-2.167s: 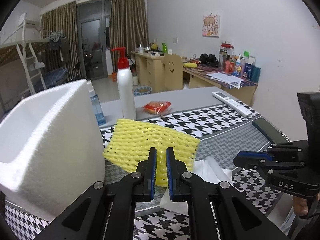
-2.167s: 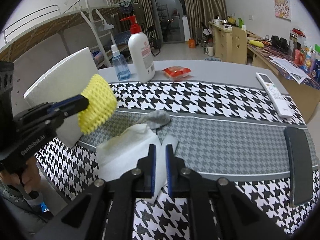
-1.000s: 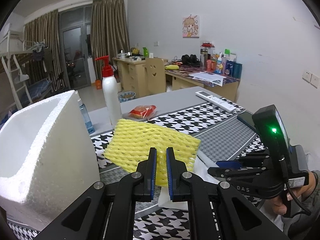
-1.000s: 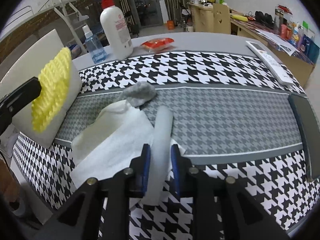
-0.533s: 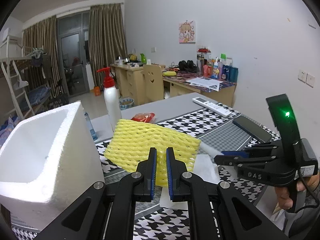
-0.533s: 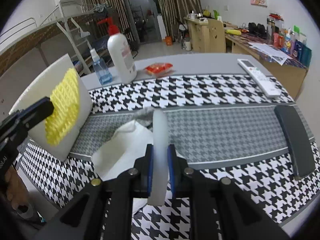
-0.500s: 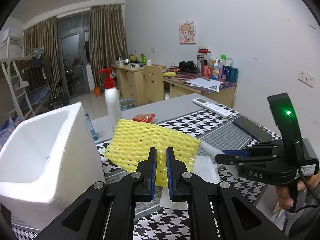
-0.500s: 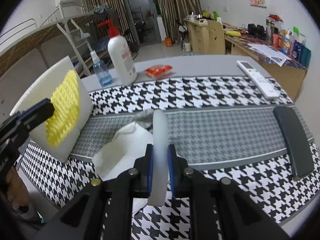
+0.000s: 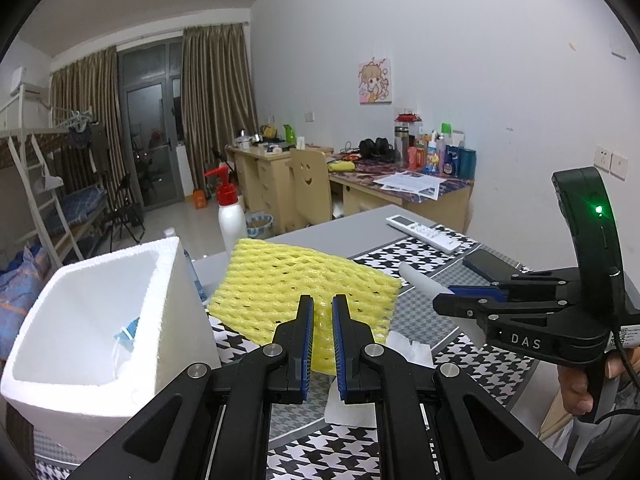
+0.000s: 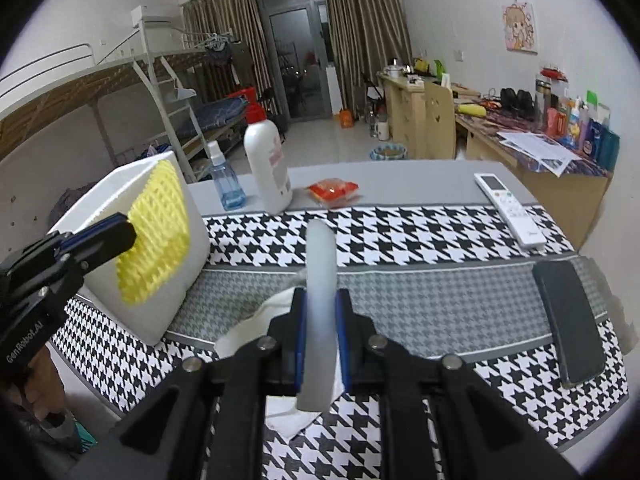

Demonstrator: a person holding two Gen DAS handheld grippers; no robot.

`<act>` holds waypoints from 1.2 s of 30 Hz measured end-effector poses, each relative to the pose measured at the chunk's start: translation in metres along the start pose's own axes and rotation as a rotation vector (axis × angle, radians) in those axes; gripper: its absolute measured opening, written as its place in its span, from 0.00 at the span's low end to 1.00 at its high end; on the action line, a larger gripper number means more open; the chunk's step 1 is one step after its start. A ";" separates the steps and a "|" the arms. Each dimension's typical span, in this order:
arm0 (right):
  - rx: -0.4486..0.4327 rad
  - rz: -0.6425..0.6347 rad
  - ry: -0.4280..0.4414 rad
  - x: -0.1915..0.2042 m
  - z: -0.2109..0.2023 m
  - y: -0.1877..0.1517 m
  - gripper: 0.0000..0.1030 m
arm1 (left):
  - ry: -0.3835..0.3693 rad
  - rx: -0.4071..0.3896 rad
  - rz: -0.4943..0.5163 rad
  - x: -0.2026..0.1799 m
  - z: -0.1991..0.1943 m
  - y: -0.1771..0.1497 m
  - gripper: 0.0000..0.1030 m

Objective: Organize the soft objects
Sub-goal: 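Lift the white stick with the right gripper while the left carries the sponge to the box, then hold the sponge over the foam box with the left gripper while the right brings the stick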

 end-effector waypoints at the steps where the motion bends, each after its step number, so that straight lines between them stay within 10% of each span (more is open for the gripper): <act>1: -0.005 -0.002 0.000 0.001 -0.001 0.001 0.17 | -0.001 -0.002 0.000 0.001 -0.002 0.001 0.10; 36: -0.182 -0.039 0.026 0.015 -0.039 0.043 0.17 | 0.040 -0.089 0.017 0.012 -0.032 0.031 0.10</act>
Point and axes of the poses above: each gripper's, at about its wrist camera, not at the fingertips, and z roughly the way its jaws point, x to its left, y to its top, the point moved 4 cm from there along z, roughly the way its jaws point, and after that the axes turned 11 degrees about -y, right-handed, at the moved point
